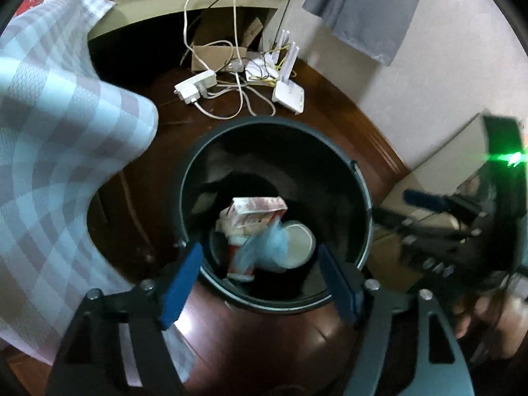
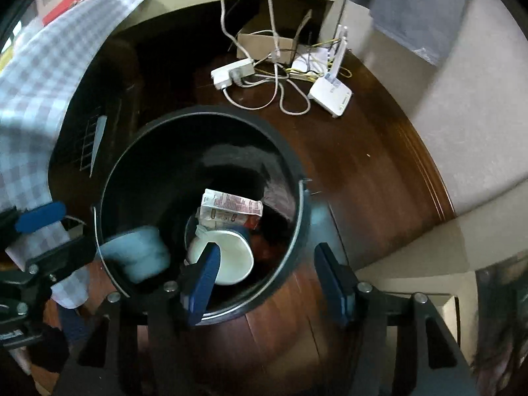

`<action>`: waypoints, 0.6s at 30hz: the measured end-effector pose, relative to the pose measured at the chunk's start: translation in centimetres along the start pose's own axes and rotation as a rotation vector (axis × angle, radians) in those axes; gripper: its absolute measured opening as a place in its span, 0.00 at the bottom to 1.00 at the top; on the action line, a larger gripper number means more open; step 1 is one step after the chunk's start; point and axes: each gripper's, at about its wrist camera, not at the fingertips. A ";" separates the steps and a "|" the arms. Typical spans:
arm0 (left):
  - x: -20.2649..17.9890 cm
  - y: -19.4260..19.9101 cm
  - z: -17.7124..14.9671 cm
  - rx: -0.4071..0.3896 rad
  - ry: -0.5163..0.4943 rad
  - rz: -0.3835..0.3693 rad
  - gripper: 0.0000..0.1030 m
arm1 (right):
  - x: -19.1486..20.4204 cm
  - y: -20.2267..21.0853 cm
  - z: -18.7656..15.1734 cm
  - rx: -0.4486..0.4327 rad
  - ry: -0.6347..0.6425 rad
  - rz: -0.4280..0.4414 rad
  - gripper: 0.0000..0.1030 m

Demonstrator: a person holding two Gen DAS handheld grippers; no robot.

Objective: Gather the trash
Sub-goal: 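Open the right tool over the bin while the left tool releases the mask, then move both tools back toward the trash on the table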

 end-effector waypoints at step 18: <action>-0.7 0.4 0.3 -0.010 -0.005 0.004 0.86 | -2.0 2.1 -0.9 -0.027 -0.053 -0.033 1.00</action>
Point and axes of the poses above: each gripper's, at about its wrist camera, not at the fingertips, and y roughly against the way its jaws point, x to its left, z to its top, and after that the axes turned 3 degrees about -z, right-handed
